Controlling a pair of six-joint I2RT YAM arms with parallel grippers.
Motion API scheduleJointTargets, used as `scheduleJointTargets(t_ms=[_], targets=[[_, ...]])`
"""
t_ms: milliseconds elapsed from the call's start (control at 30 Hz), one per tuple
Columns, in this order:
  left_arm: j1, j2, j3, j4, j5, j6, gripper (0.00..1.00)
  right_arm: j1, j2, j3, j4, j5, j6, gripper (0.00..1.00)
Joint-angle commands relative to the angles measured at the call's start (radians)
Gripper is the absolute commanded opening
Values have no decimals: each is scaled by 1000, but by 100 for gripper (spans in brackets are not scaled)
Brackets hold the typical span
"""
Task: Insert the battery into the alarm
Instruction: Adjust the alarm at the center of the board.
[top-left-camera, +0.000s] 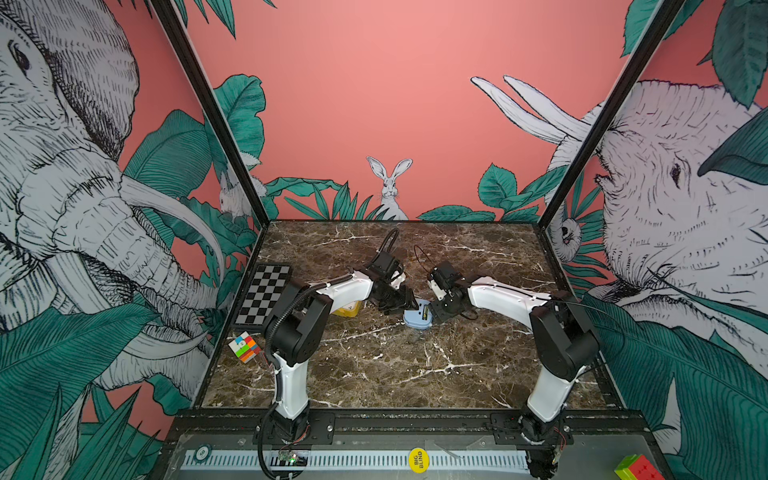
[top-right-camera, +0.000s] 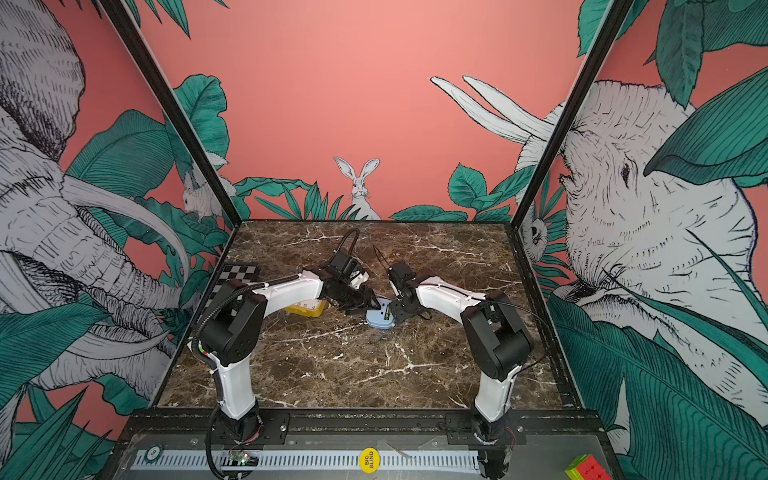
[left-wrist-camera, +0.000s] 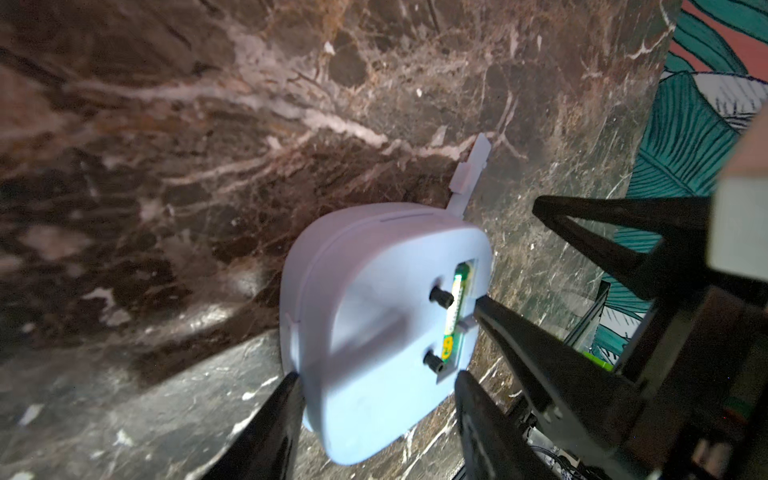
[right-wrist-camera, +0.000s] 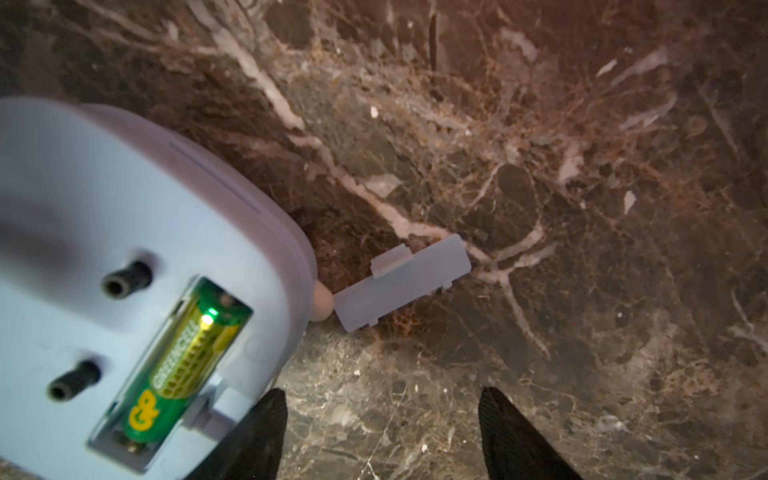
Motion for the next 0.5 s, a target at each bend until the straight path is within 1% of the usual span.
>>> scheduleJointTargets(t_ms=[0, 133, 300, 400, 467], targets=[[-22, -52, -38, 41, 29, -35, 59, 2, 13, 30, 36, -21, 8, 72], [-22, -80, -82, 79, 24, -72, 59, -7, -1, 35, 11, -23, 17, 72], [-22, -122, -117, 102, 6, -94, 59, -53, -66, -7, 7, -76, 63, 69], [-22, -147, -120, 102, -7, -97, 58, -84, -93, -27, 19, -122, 125, 65], [-22, -156, -116, 95, -18, -97, 58, -100, -91, -22, 30, -160, 200, 59]])
